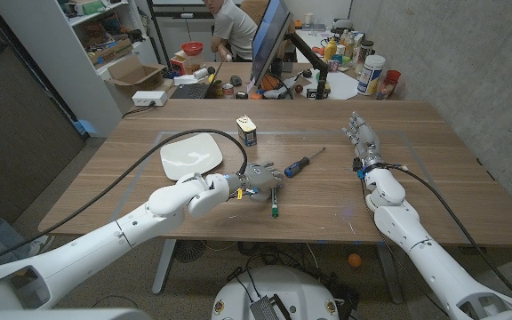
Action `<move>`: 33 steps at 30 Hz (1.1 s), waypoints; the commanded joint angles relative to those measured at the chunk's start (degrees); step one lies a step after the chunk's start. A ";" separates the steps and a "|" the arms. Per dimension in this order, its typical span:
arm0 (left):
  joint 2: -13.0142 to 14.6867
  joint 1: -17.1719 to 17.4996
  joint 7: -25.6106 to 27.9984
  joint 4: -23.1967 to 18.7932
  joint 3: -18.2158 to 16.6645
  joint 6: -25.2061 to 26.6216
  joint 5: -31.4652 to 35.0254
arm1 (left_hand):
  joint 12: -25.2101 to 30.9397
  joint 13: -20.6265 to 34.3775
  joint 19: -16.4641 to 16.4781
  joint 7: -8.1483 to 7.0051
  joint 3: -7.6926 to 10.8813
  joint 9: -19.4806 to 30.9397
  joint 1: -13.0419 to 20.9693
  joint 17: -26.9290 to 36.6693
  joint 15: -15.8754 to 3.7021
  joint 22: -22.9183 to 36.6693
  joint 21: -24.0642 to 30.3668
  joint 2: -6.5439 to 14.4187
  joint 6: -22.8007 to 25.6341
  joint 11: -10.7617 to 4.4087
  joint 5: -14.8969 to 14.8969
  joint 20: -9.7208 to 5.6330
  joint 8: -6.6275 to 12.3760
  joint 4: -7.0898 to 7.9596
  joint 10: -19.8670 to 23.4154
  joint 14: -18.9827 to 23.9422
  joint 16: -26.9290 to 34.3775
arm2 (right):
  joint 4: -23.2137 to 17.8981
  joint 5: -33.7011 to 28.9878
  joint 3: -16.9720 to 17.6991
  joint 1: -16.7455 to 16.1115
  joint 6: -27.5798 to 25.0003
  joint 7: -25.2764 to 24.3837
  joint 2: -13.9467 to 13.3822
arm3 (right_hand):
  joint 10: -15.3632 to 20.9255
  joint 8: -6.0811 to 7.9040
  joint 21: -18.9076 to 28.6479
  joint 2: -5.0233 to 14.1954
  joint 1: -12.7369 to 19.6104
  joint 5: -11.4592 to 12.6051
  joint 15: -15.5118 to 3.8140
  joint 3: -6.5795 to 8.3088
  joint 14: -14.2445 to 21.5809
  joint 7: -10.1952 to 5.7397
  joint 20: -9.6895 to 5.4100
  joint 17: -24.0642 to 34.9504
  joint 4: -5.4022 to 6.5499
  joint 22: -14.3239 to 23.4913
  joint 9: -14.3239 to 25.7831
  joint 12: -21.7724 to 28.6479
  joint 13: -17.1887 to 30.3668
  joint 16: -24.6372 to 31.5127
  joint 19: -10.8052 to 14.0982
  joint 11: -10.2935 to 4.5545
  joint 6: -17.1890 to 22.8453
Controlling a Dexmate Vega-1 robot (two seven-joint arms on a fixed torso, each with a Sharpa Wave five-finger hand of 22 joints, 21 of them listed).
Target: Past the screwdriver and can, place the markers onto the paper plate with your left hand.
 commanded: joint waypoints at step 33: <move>-1.17 0.49 8.22 2.13 -0.67 1.25 -7.96 | 1.18 0.31 4.98 -7.10 -3.05 2.02 2.40 0.24 -3.31 0.31 0.82 2.02 31.73 -4.97 0.07 -0.07 8.18 0.48 12.24 7.65 0.81 | -1.04 0.40 -0.54 0.34 -0.92 0.79 0.74 | -0.25 0.31 0.37 -0.66 -0.40 0.30 0.72 -0.66 0.73 -0.19 0.82 0.28 0.29 0.12 0.25 0.43 0.20 0.53 0.72 0.19 -0.32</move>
